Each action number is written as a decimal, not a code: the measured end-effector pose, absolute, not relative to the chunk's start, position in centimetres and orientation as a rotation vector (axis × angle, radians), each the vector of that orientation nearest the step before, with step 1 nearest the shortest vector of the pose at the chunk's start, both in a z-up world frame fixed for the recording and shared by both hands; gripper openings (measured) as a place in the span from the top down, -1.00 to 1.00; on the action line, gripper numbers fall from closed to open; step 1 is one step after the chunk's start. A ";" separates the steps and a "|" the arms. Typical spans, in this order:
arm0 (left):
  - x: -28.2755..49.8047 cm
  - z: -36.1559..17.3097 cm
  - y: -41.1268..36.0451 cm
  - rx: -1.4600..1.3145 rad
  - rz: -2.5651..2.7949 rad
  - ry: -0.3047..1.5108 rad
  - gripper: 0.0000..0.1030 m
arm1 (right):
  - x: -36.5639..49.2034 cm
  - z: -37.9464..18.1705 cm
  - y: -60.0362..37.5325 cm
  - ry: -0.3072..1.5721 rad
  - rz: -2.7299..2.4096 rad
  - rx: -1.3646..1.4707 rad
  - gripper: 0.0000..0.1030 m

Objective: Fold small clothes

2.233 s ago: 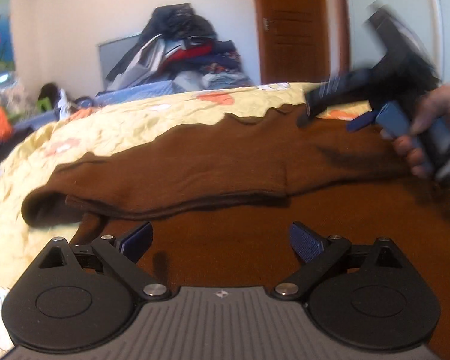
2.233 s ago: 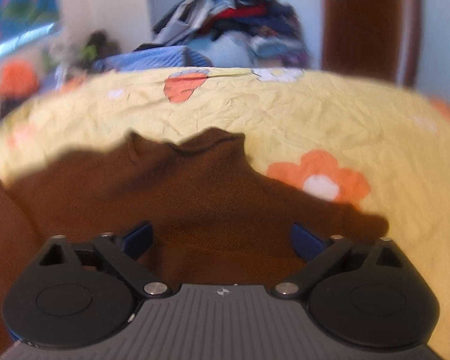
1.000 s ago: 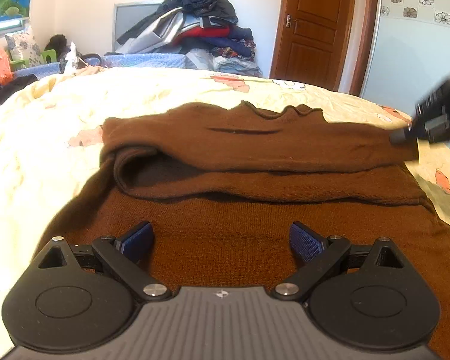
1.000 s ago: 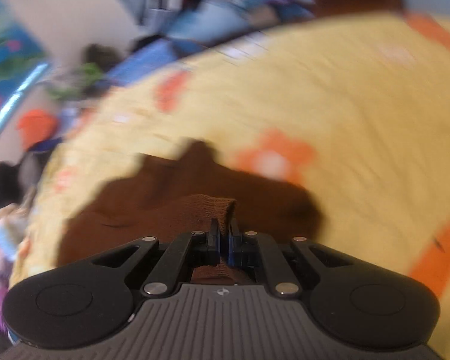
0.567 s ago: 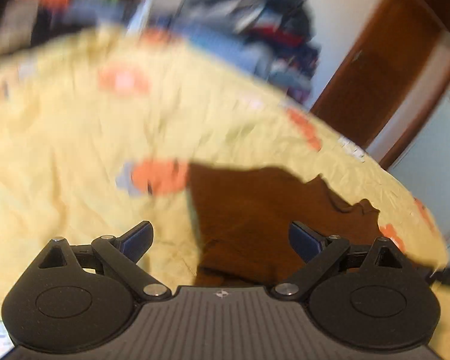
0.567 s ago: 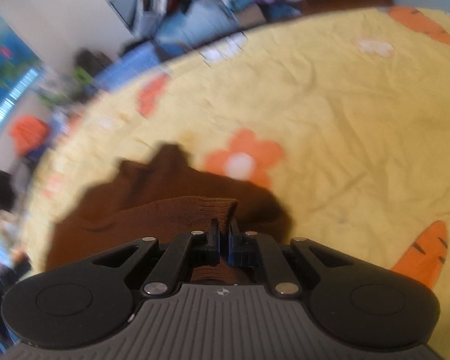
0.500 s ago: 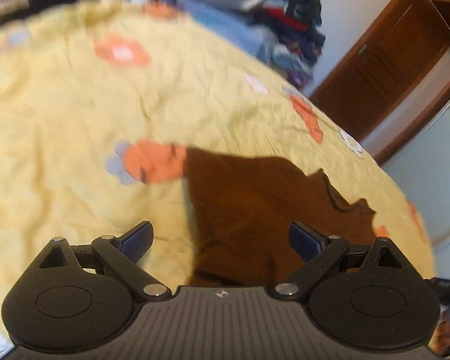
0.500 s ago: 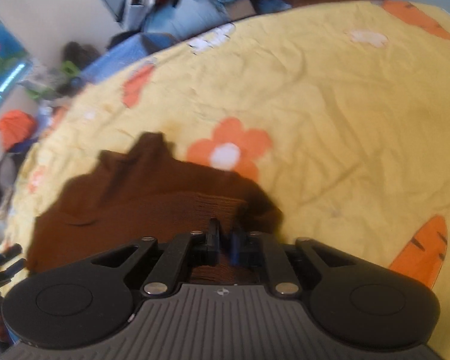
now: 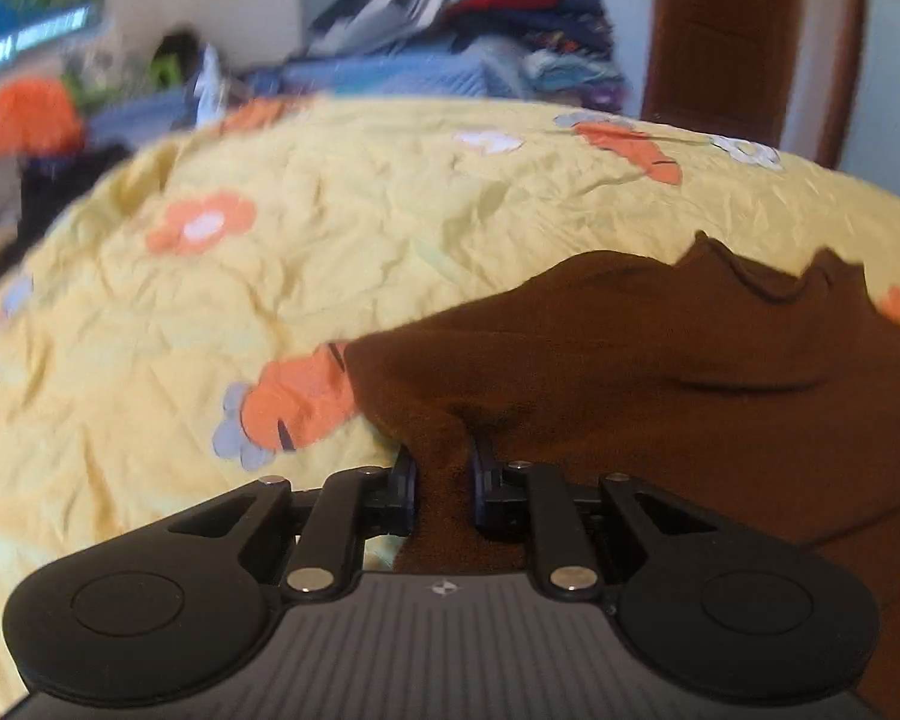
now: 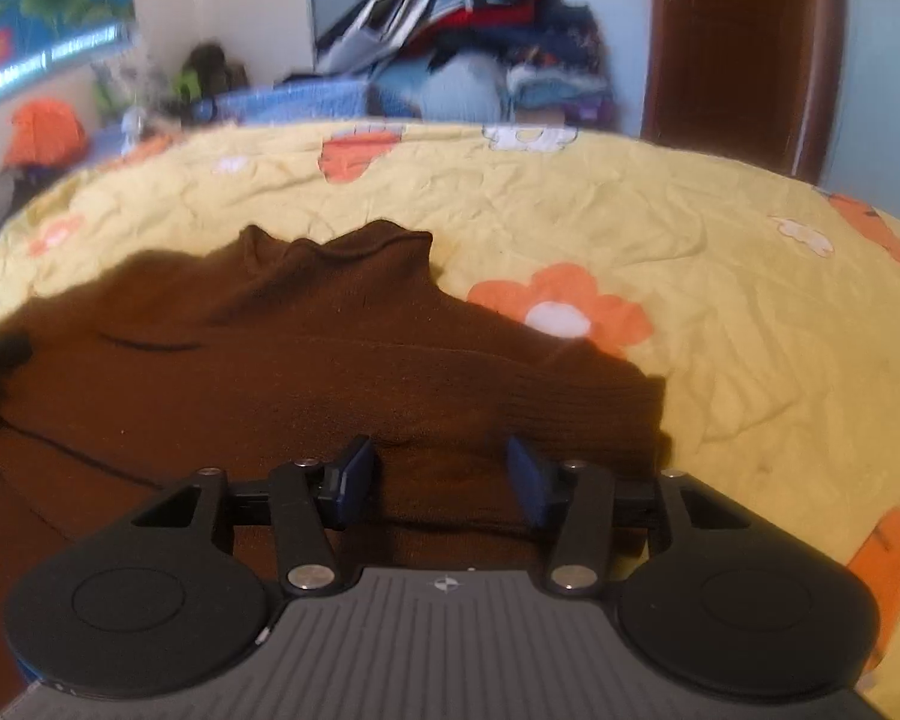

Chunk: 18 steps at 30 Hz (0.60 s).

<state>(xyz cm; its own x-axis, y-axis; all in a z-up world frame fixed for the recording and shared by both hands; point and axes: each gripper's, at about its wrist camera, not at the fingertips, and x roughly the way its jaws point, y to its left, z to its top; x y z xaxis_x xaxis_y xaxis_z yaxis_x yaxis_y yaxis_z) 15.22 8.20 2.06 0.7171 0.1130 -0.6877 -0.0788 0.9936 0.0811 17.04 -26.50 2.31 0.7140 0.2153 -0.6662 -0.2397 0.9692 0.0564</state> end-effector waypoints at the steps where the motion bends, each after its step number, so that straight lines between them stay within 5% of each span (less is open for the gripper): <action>1: 15.0 2.1 7.6 0.085 0.109 0.747 0.66 | 16.7 2.1 -26.2 0.716 0.255 -0.067 -0.09; 3: 14.2 2.7 7.3 0.099 0.110 0.714 0.58 | 16.5 2.0 -25.9 0.702 0.258 -0.109 -0.11; 6: 11.9 5.0 7.6 0.075 0.168 0.633 0.18 | 16.3 4.1 -26.6 0.735 0.243 -0.032 -0.16; 8: 9.8 6.8 7.8 0.005 0.191 0.500 -0.49 | 14.8 5.9 -27.3 0.664 0.262 0.040 -0.43; 10: 9.4 8.0 6.8 -0.041 0.121 0.437 -0.82 | 14.3 6.9 -27.0 0.607 0.273 0.051 -0.69; 18: 15.9 0.9 3.8 0.051 -0.006 0.693 -0.67 | 18.7 1.6 -24.8 0.719 0.120 -0.077 -0.84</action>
